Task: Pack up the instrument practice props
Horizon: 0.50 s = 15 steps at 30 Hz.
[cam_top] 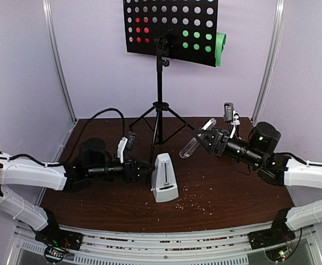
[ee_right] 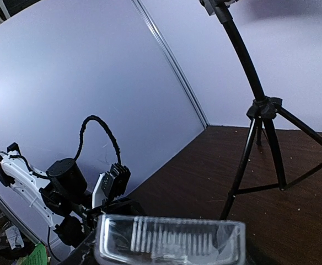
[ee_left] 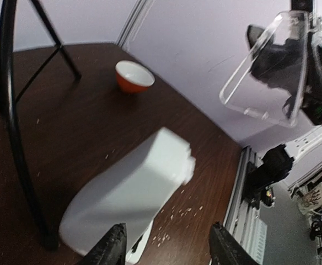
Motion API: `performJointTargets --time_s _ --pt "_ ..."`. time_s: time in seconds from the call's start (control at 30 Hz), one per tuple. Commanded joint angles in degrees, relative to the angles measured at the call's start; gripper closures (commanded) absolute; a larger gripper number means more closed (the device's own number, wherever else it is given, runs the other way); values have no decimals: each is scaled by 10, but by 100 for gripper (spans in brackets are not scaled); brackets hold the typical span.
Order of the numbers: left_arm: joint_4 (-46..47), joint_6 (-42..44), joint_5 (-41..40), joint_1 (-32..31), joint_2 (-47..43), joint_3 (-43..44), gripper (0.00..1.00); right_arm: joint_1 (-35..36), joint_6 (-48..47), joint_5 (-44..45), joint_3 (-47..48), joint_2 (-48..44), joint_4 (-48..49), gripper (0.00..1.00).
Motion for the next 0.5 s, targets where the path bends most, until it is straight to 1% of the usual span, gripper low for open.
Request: performJointTargets --time_s 0.0,0.1,0.2,0.3,0.37,0.47 --pt "-18 8 -26 3 29 -44 49 3 -16 35 -16 1 0 52" --pt "67 32 2 0 56 -82 51 2 -17 39 -20 7 13 52" --pt "119 73 18 -4 93 -97 46 3 -19 43 -19 14 19 52" --pt "123 129 12 -21 135 -76 43 2 -18 46 -21 19 22 52" --pt "121 161 -6 -38 151 -64 42 2 -17 49 -24 17 22 52" --pt "127 190 -33 -53 164 -62 39 2 -17 61 -32 9 21 52"
